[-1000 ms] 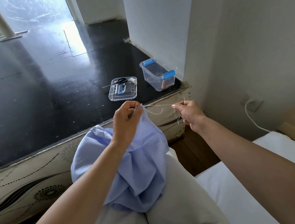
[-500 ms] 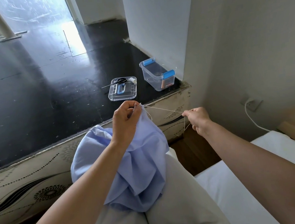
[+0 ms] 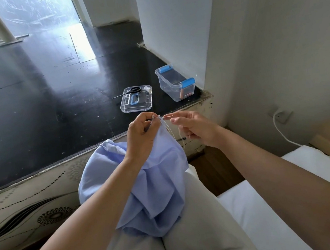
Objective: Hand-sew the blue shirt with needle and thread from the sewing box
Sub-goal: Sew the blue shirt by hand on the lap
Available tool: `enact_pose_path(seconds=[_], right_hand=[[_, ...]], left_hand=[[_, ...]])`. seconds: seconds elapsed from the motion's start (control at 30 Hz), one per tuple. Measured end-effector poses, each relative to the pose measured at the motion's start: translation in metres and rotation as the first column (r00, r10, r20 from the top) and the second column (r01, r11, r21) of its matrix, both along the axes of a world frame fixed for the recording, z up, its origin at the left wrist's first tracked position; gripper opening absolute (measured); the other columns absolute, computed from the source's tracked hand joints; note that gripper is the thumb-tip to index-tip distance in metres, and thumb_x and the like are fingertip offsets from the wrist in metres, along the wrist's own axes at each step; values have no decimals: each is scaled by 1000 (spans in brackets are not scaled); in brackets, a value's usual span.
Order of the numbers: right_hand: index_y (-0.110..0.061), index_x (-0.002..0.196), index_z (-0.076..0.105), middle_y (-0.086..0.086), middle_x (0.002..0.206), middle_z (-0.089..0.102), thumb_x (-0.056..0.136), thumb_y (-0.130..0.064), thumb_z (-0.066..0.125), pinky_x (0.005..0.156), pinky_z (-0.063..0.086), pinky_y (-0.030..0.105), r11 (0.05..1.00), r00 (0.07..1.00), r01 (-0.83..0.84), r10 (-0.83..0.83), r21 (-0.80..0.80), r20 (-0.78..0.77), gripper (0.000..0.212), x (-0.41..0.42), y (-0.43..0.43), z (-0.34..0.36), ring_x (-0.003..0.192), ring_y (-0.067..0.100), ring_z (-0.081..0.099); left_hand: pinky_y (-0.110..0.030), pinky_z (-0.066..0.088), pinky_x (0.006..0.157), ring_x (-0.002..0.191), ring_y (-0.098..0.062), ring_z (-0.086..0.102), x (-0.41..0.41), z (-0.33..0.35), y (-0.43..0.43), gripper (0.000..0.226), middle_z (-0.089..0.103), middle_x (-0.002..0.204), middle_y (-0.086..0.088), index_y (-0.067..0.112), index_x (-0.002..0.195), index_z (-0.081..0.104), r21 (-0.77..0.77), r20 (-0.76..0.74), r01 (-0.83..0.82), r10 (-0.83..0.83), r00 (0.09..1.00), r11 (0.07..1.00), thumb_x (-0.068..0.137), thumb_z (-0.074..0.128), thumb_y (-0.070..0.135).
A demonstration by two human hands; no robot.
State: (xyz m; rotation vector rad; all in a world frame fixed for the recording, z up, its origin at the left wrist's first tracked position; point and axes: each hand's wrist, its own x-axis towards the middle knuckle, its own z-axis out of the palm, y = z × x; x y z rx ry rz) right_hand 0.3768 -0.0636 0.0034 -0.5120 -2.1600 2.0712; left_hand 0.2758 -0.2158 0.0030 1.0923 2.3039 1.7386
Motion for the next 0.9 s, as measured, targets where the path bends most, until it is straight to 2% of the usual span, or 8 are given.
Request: enact_pose_path(seconds=[0.1, 0.2, 0.4, 0.73, 0.9], right_hand=[[-14, 121, 65, 0, 61, 52, 95, -27, 61, 46, 35, 19, 999, 999, -40, 40, 31, 2, 29, -8, -5, -1, 48, 8, 37], [-13, 108, 67, 3, 64, 52, 92, -28, 64, 46, 35, 20, 999, 1000, -9, 9, 40, -6, 22, -9, -7, 0, 51, 12, 35], [-14, 94, 62, -3, 57, 49, 93, -24, 64, 42, 34, 19, 995, 995, 95, -95, -5, -10, 10, -7, -4, -1, 45, 7, 36], [-12, 94, 62, -1, 59, 50, 94, -22, 64, 43, 37, 18, 979, 978, 203, -203, -23, 39, 10, -1, -2, -5, 46, 8, 38], [-13, 93, 61, 0, 60, 50, 94, -23, 64, 41, 36, 17, 976, 976, 216, -215, -9, 46, 10, -1, -1, -4, 44, 7, 38]], left_hand=[[-6, 47, 63, 72, 8, 61, -1, 0, 0, 11, 63, 82, 5, 3, 100, 66, -5, -7, 9, -9, 1000, 1000, 95, 58, 8], [-7, 47, 63, 71, 7, 61, -1, 0, -1, 11, 63, 82, 4, 2, 101, 66, -7, -8, 26, -26, 1000, 1000, 94, 59, 8], [-7, 48, 63, 70, 7, 61, -1, -1, -1, 13, 62, 78, 11, -1, 102, 65, -11, -19, 41, -41, 999, 999, 95, 59, 8], [-12, 50, 65, 69, 8, 60, 2, -1, -3, 6, 62, 79, 12, 10, 96, 63, 15, 7, 64, -64, 998, 998, 94, 59, 6], [-11, 49, 64, 70, 7, 61, 1, -2, -2, 7, 63, 80, 11, 7, 98, 65, 10, 13, 56, -56, 998, 998, 94, 59, 7]])
